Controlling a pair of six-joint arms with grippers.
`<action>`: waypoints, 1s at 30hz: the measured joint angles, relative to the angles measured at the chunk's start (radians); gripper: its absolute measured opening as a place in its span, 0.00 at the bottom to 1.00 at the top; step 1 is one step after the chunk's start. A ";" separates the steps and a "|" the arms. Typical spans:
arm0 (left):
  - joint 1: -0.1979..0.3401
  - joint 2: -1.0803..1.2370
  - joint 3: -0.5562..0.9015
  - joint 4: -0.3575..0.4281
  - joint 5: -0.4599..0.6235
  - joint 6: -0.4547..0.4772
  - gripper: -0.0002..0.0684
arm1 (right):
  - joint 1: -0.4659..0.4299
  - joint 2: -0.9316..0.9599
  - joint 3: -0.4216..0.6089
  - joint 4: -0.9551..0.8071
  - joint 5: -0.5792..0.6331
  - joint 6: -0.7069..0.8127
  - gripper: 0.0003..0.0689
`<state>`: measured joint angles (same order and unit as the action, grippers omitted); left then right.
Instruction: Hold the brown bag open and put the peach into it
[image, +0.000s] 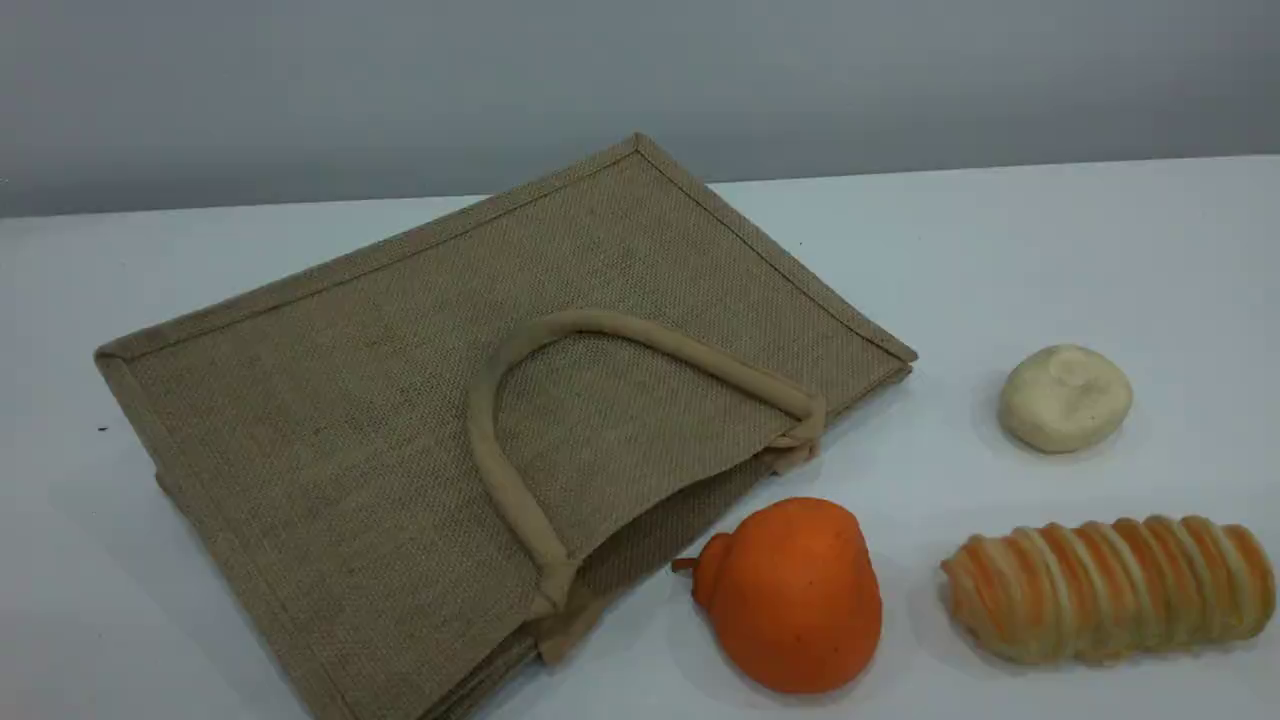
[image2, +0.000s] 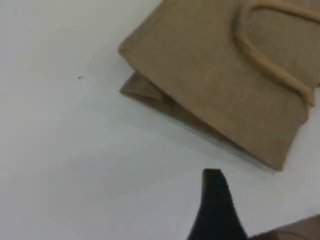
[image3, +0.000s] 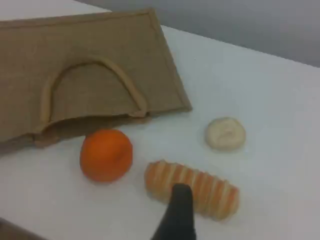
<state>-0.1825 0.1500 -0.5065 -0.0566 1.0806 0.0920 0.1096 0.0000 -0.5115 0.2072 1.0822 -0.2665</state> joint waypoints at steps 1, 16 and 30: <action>0.028 0.000 0.000 0.000 0.000 0.000 0.65 | 0.000 0.000 0.000 0.000 0.000 0.000 0.85; 0.251 -0.150 0.000 0.002 0.004 0.000 0.65 | -0.041 0.000 0.000 0.001 0.000 0.000 0.85; 0.250 -0.150 0.000 0.002 0.001 0.000 0.65 | -0.041 0.000 0.000 0.001 0.001 0.000 0.85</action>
<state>0.0675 0.0000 -0.5065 -0.0547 1.0813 0.0920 0.0682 0.0000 -0.5115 0.2082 1.0831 -0.2665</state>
